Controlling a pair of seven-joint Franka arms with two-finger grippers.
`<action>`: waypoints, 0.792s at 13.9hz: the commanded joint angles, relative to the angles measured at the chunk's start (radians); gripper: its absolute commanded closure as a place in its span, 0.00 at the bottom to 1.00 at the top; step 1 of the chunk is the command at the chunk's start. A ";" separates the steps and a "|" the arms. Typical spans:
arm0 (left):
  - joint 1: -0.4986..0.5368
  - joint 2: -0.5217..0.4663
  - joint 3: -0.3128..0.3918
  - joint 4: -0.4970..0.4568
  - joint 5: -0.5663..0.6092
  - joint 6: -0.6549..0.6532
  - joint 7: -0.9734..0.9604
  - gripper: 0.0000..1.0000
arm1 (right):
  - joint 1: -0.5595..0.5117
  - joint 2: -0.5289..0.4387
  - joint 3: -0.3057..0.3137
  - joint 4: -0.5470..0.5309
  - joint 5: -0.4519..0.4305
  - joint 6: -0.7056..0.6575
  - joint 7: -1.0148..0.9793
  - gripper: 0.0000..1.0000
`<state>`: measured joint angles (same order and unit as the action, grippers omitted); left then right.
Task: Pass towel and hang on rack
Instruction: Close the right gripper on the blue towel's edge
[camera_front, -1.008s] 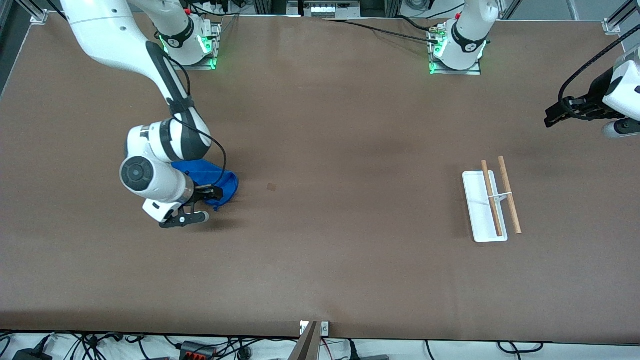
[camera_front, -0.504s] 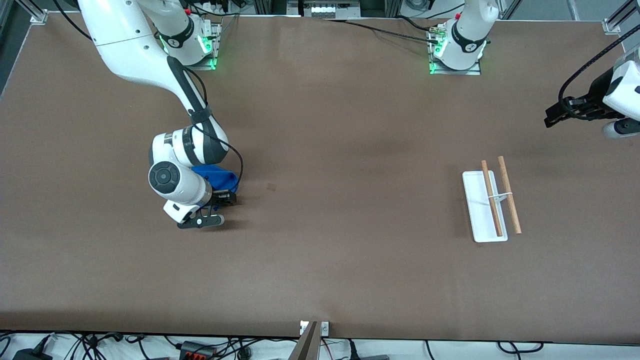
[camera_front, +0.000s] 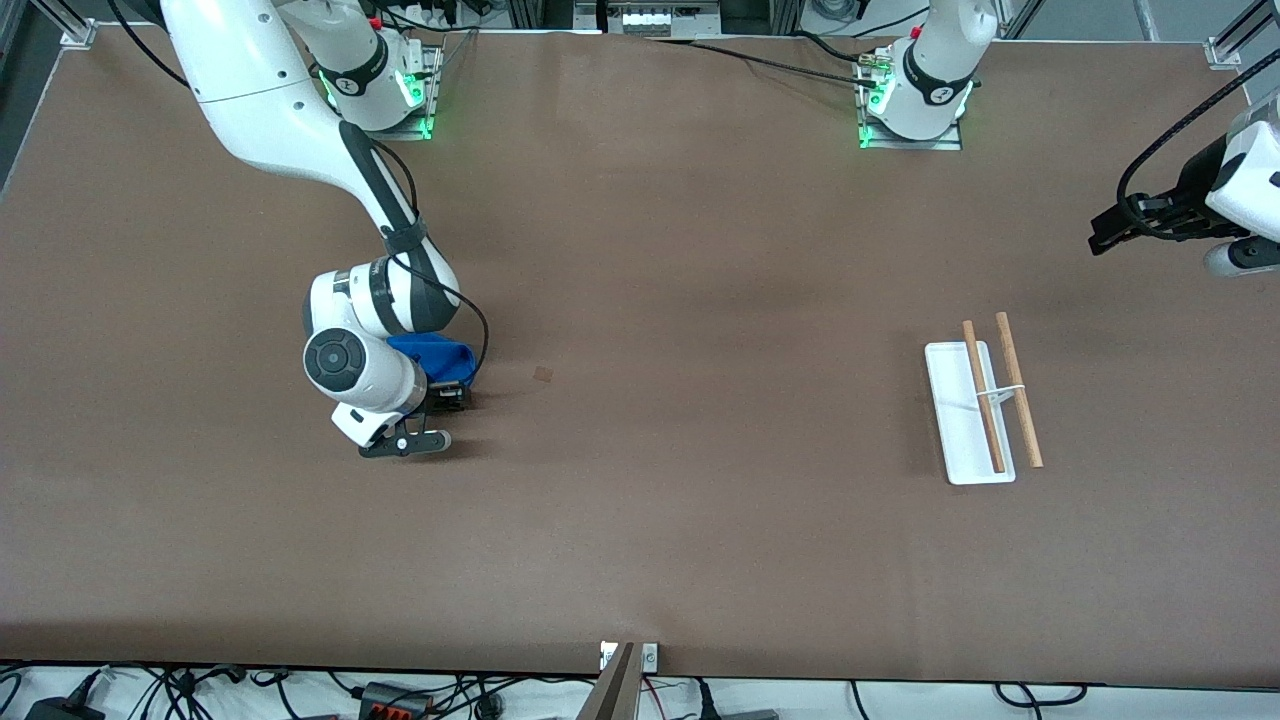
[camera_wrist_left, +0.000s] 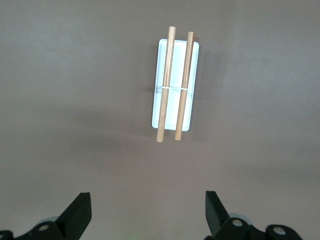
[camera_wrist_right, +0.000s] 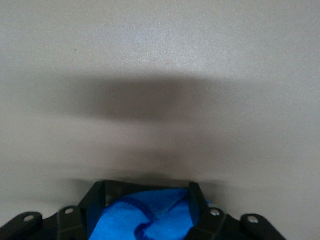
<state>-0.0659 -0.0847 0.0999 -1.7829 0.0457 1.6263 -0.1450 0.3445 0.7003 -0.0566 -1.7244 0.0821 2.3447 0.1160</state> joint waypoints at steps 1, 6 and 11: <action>0.005 0.005 -0.003 0.022 -0.018 -0.019 0.004 0.00 | 0.011 0.010 -0.009 0.009 0.004 0.002 0.008 0.28; 0.005 0.005 -0.003 0.022 -0.018 -0.019 0.004 0.00 | 0.011 0.010 -0.009 0.011 0.002 -0.002 -0.001 0.63; 0.005 0.005 -0.003 0.022 -0.018 -0.019 0.004 0.00 | 0.005 0.004 -0.009 0.038 0.002 -0.007 -0.012 0.95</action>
<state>-0.0659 -0.0847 0.0999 -1.7829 0.0457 1.6263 -0.1450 0.3462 0.6979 -0.0611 -1.7081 0.0814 2.3432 0.1148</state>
